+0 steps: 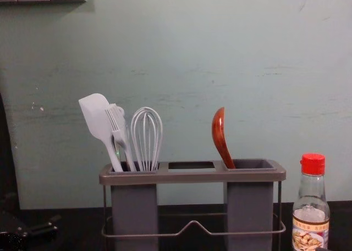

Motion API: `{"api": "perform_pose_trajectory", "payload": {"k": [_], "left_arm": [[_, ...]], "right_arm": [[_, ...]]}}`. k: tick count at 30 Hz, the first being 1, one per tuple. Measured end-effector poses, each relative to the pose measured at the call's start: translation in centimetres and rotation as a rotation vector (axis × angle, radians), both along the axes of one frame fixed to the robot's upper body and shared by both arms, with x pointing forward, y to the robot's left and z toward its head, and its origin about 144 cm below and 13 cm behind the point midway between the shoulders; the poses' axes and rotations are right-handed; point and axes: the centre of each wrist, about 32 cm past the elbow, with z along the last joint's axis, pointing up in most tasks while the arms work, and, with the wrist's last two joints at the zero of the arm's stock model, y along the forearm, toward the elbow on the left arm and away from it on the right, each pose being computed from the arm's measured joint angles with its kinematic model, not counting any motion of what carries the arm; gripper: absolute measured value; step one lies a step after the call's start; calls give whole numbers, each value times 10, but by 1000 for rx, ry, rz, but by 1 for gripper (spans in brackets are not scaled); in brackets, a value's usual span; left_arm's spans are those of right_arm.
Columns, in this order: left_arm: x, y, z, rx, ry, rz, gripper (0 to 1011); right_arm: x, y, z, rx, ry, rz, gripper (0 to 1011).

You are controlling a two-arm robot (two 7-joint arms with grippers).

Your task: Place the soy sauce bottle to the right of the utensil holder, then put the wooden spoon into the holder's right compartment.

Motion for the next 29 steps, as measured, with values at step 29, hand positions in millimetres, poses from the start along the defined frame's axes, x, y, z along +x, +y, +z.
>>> {"api": "perform_pose_trajectory", "payload": {"k": [29], "left_arm": [[0, 0, 0, 0, 0, 0, 1005]], "right_arm": [[0, 0, 0, 0, 0, 0, 1002]]}}
